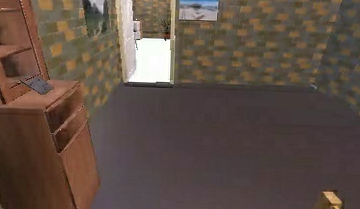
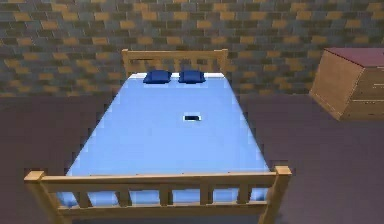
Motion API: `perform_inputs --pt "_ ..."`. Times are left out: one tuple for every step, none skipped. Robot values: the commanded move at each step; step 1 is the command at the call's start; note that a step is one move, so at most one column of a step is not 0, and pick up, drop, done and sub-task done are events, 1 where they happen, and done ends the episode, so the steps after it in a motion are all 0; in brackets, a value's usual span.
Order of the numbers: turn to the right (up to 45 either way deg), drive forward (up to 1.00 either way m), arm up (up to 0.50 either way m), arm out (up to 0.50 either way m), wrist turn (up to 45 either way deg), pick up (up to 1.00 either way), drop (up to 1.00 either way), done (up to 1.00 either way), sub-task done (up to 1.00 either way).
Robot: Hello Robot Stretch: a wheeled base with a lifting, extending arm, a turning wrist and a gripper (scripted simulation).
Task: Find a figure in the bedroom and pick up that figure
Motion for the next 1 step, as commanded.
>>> perform_inputs --pt "0.0 0.65 0.00 0.00 0.0 0.00 0.00 0.00 0.00"
